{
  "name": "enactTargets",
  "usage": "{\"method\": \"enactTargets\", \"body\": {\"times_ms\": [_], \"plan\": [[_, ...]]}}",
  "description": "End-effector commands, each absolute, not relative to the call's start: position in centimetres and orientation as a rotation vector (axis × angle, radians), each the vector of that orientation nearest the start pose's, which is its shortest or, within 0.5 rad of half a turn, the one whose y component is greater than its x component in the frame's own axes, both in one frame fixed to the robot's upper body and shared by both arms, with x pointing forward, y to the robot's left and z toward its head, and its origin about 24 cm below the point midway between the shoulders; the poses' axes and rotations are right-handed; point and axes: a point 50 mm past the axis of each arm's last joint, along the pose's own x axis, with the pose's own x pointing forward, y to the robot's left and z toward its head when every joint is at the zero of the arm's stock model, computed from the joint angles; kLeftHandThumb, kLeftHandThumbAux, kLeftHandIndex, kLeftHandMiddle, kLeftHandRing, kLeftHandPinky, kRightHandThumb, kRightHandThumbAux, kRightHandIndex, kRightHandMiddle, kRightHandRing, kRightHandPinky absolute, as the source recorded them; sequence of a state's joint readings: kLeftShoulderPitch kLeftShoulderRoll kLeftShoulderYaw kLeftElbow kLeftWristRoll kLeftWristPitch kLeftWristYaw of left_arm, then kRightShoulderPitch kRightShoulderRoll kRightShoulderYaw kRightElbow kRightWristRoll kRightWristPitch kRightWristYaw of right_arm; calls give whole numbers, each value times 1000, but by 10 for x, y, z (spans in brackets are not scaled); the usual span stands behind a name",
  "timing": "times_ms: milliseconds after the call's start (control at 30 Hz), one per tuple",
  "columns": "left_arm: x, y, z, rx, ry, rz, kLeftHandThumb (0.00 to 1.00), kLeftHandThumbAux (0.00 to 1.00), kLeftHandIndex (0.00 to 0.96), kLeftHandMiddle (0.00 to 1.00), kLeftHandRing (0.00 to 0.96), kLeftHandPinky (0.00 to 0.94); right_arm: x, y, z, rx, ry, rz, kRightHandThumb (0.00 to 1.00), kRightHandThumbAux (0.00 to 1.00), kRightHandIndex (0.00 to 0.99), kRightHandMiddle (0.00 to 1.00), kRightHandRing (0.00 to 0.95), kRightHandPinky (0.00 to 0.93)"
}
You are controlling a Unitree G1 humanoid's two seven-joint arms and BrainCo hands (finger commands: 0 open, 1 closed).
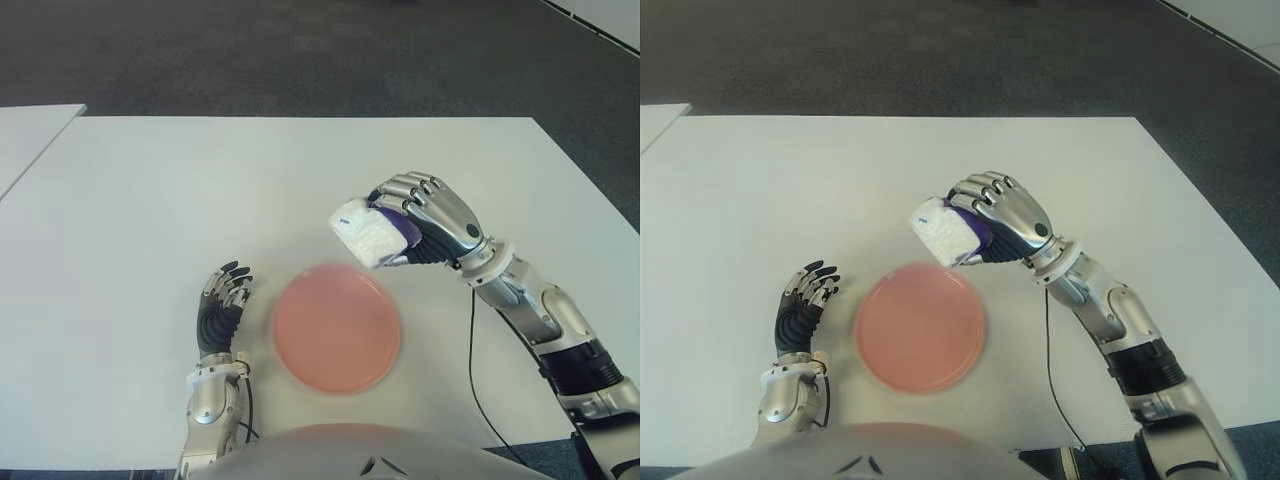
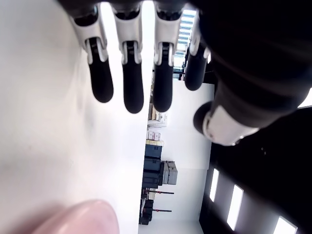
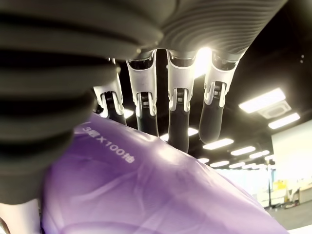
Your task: Put the tissue paper into the plate.
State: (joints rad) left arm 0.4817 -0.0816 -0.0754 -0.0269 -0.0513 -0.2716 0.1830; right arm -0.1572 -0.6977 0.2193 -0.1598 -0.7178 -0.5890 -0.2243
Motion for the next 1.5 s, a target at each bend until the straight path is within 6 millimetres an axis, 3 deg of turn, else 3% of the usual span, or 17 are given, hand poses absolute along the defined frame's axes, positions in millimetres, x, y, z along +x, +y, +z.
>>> {"method": "enactTargets", "body": {"times_ms": [33, 200, 500, 733, 1033, 1200, 1333, 1500], "plan": [[136, 136, -36, -195, 299, 310, 203, 688, 263, 339, 356, 363, 214, -152, 139, -1190, -971, 457, 715, 714, 439, 854, 851, 853], [138, 136, -36, -191, 298, 308, 193, 687, 261, 338, 356, 360, 200, -150, 142, -1137, -1007, 495, 718, 713, 440, 846, 846, 852], [141, 135, -37, -185, 297, 300, 183, 691, 260, 334, 355, 360, 192, -145, 139, -1028, -1039, 641, 721, 714, 440, 840, 839, 839], [143, 134, -37, -187, 292, 297, 178, 688, 262, 334, 355, 362, 185, -145, 130, -1084, -1046, 717, 716, 716, 440, 818, 817, 804], [146, 133, -38, -189, 282, 296, 184, 685, 261, 333, 356, 363, 180, -135, 123, -1106, -1097, 721, 712, 715, 439, 821, 818, 834], [148, 132, -37, -208, 274, 297, 192, 684, 261, 336, 358, 366, 174, -133, 111, -1110, -1013, 815, 712, 715, 439, 847, 839, 851], [149, 130, -37, -217, 272, 297, 193, 678, 258, 336, 359, 365, 176, -126, 83, -1104, -922, 872, 711, 716, 439, 847, 845, 855], [150, 128, -36, -214, 261, 293, 194, 679, 252, 332, 357, 362, 183, -122, 78, -1078, -930, 856, 708, 718, 439, 864, 856, 857]]}}
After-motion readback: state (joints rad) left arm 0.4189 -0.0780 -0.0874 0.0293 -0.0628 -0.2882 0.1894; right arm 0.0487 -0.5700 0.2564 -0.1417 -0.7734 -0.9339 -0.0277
